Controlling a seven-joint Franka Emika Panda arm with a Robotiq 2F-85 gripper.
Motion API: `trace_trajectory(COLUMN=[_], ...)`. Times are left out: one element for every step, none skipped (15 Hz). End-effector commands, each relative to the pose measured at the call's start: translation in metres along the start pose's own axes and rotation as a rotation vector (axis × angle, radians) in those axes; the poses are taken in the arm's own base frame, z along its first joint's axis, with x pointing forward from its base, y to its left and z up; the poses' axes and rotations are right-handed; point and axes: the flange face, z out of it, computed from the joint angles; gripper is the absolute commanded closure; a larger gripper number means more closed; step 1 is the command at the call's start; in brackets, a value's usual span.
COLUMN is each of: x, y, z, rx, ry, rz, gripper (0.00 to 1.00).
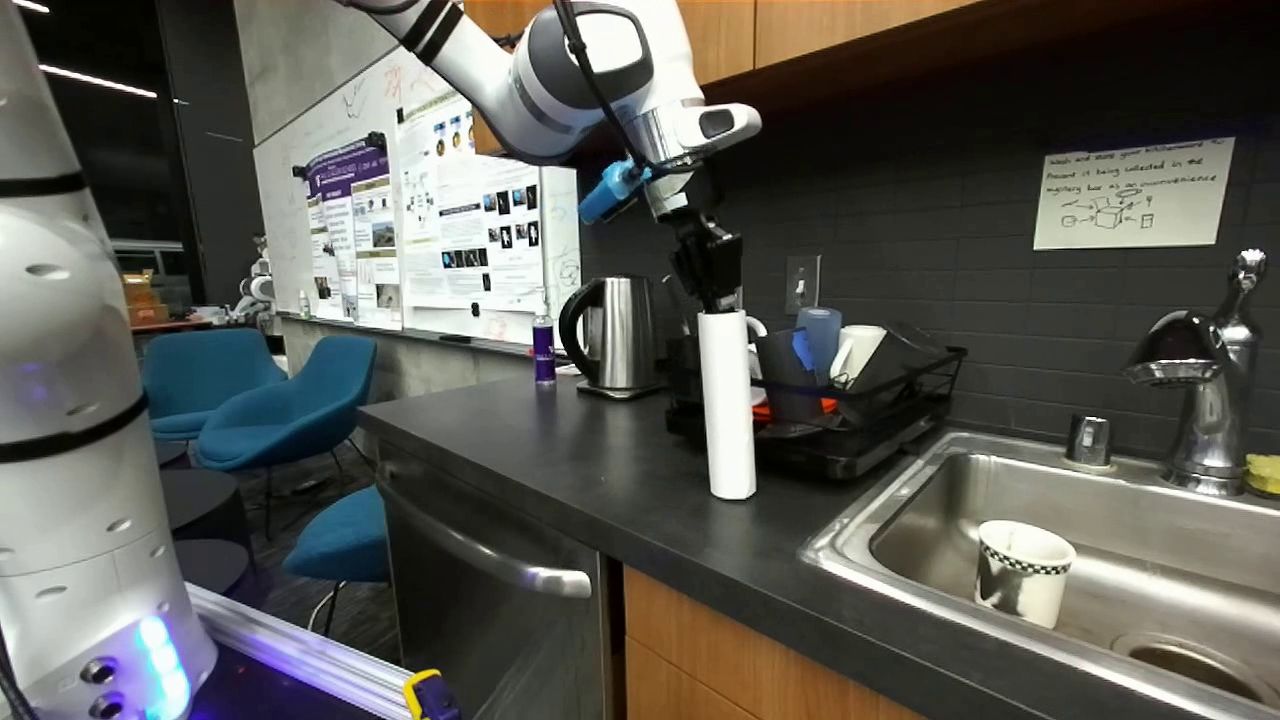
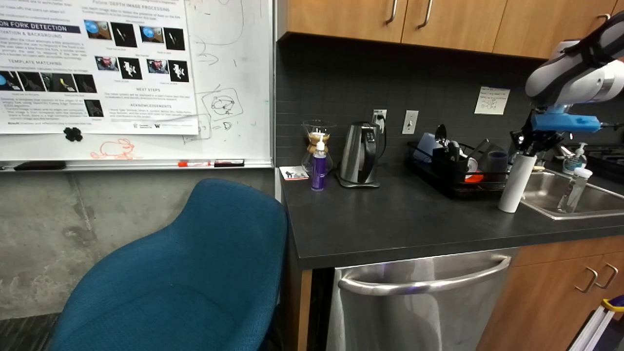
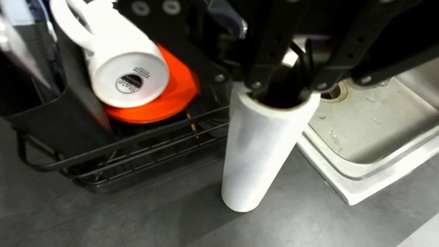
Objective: Move the paper towel roll to the left
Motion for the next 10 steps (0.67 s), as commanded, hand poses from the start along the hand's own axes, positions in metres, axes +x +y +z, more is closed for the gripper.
trace_trajectory(x=[0.026,0.032,0.037,0.041,0.045,0.049,0.052,0.056,0.059,0.062], y=[0.009,0.011,0.013,0.014,0.015,0.016,0.017,0.018,0.019,0.019], z=[0.004,0.006,0.009,0.011,0.014,0.017,0.021,0.023,0.023,0.023], rx=[-0.029,-0.037,-0.046,-0.054,-0.061,-0.069,-0.077,-0.085,-0.089,-0.092], ry=[0.023,0.024,0.023,0.021,0.02,0.019,0.015,0.015,0.011,0.009], rz=[0.015,0.021,0.028,0.032,0.037,0.041,0.044,0.05,0.054,0.058], gripper=[0.5,0.5,0.5,0.5,0.5,0.5,0.5,0.5,0.5,0.5])
